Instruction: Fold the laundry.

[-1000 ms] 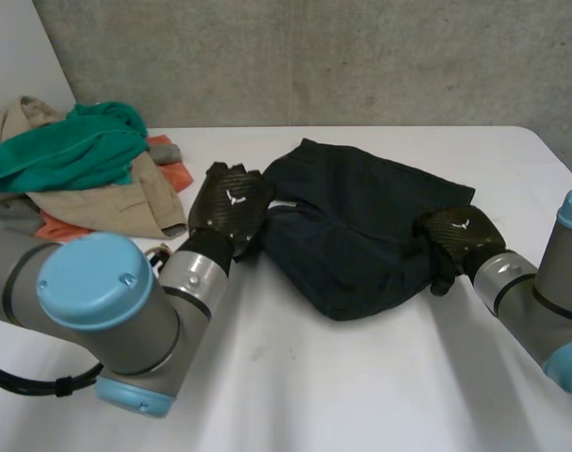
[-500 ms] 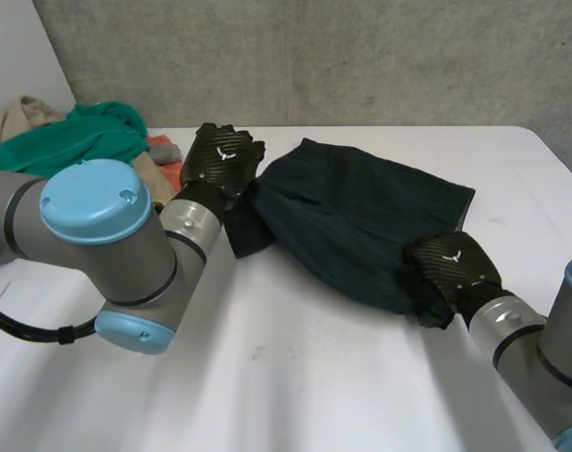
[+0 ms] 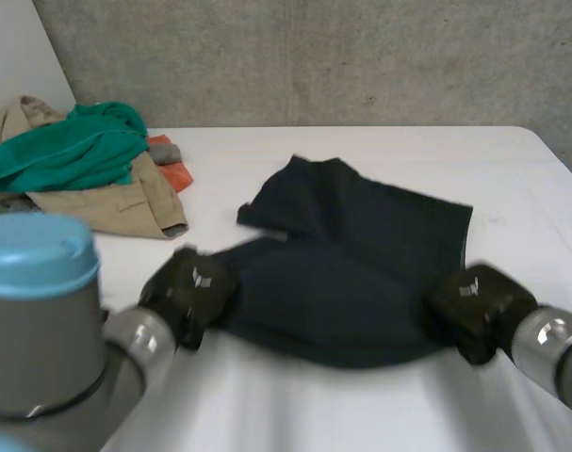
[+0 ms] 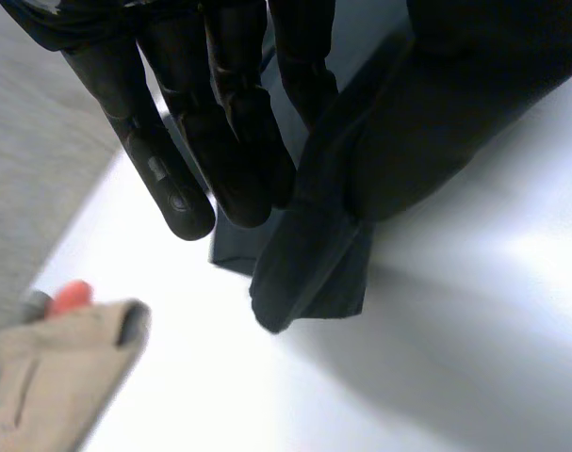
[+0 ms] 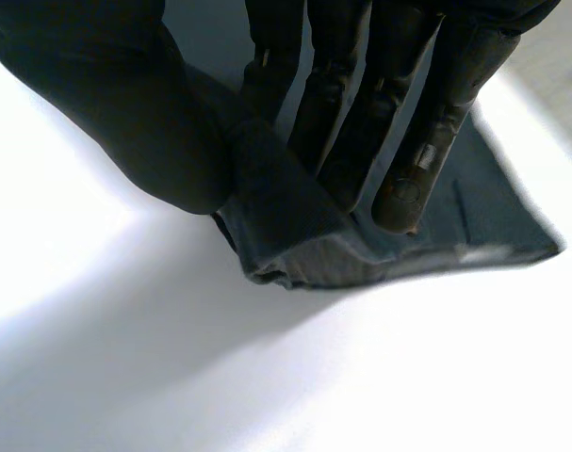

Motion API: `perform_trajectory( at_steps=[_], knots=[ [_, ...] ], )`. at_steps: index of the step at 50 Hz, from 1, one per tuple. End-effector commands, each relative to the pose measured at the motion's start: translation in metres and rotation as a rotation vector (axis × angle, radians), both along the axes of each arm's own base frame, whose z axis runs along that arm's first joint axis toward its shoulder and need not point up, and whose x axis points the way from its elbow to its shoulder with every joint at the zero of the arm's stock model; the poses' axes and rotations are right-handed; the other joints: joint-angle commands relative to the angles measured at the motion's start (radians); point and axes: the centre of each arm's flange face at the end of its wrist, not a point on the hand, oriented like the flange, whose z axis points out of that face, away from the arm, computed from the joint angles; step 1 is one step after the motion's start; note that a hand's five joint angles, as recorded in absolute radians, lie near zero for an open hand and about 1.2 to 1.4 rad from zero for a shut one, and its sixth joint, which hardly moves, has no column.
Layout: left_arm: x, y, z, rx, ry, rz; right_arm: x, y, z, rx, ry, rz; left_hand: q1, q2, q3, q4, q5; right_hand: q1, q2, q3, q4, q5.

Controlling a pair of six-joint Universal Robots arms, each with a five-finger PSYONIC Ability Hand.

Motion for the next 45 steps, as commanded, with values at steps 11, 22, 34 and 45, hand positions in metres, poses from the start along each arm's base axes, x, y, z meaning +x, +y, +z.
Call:
perform_trajectory(
  at_steps=[11,22,34,45],
  knots=[
    [-0.024,0.019,-0.010,-0.031,-0.113,-0.151,-0.004,-0.013,0.003,-0.043,0.084,0.039,0.246,0.202,0.205,0.197,0.254,0.426,0.220,0.214,0.208,0.241],
    [-0.105,-0.115,-0.021,-0.416,0.053,-0.098,0.026,-0.121,-0.018,-0.396,0.029,-0.106,0.246,0.202,0.205,0.197,0.254,0.426,0.220,0.214,0.208,0.241],
    [-0.152,-0.193,-0.064,-0.762,0.107,-0.077,0.050,-0.200,-0.064,-0.597,0.031,-0.158,-0.423,-0.467,-0.463,-0.472,-0.414,-0.656,-0.862,-0.868,-0.874,-0.841],
    [-0.148,-0.180,-0.035,-0.823,0.242,-0.054,0.035,-0.186,-0.010,-0.602,-0.138,-0.274,-0.976,-1.020,-1.017,-1.025,-0.968,-0.796,-1.002,-1.007,-1.014,-0.981]
  ],
)
